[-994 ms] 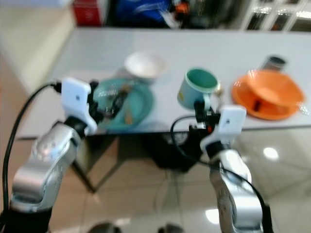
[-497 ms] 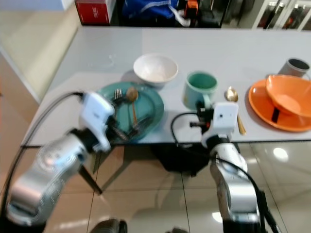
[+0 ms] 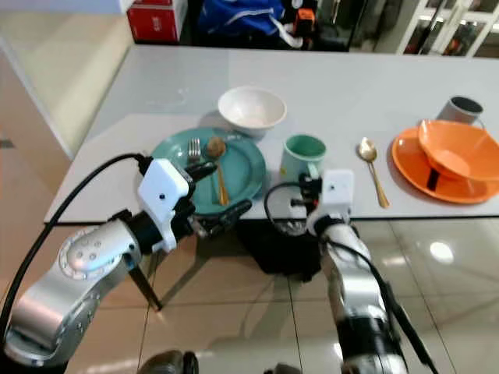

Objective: Setting the table

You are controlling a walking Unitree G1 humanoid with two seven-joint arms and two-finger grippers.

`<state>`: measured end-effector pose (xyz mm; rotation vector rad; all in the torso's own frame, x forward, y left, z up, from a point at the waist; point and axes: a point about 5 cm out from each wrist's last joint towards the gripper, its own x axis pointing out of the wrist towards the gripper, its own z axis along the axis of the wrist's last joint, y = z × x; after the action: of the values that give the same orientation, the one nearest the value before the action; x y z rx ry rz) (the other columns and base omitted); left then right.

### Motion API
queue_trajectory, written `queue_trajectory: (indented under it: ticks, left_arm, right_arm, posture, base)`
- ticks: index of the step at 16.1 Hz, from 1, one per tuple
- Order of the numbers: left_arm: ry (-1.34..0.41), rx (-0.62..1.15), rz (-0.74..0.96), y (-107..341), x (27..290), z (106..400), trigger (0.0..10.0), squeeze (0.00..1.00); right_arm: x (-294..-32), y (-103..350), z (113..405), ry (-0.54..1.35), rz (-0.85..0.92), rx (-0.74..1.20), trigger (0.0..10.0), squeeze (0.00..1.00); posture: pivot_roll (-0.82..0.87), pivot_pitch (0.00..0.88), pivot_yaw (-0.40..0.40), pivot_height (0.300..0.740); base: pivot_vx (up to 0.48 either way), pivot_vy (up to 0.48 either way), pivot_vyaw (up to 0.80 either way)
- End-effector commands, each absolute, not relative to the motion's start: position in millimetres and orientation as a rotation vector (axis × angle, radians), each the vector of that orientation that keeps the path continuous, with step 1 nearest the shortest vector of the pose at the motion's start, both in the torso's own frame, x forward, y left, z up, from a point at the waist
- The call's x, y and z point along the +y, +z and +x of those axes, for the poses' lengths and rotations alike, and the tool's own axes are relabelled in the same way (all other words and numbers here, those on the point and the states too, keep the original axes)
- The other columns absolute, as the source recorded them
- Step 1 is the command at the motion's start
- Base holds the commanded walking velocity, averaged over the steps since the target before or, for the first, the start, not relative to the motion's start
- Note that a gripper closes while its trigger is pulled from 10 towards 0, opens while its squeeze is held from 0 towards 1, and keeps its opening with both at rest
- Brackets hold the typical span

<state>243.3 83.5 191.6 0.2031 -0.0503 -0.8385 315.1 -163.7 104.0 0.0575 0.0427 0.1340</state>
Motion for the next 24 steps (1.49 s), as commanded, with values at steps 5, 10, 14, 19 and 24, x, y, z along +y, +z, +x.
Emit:
queue_trajectory:
  ticks: [5,10,14,19,24]
  left_arm:
    - [-0.849,-0.006,0.222,183.8,82.4,242.3,10.0,0.0]
    - [-0.852,-0.005,0.229,182.8,81.2,244.0,10.0,0.0]
    - [-0.852,-0.005,0.23,182.3,80.6,244.5,10.0,0.0]
    - [-0.844,-0.013,0.234,182.9,81.9,243.0,10.0,0.0]
    - [-0.814,0.007,0.212,179.0,85.7,240.0,10.0,0.0]
  right_arm:
    - [-157.6,91.4,333.1,0.156,0.092,0.079,10.0,0.0]
    - [-157.4,86.8,342.9,0.134,0.058,0.091,10.0,0.84]
    - [-159.3,76.4,346.1,0.122,0.035,0.144,10.0,1.0]
    - [-162.8,83.9,343.8,0.149,0.082,0.062,10.0,1.0]
    - [-175.7,99.4,310.0,0.161,0.114,-0.051,10.0,0.0]
  posture:
    - [0.1,0.076,-0.021,0.74]
    - [0.1,0.071,-0.019,0.74]
    - [0.1,0.068,-0.024,0.74]
    - [0.1,0.059,-0.028,0.74]
    - [0.08,0.053,-0.025,0.74]
  base:
    - [0.0,0.0,0.0]
    - [0.0,0.0,0.0]
    - [0.0,0.0,0.0]
    - [0.0,0.0,0.0]
    - [0.0,0.0,0.0]
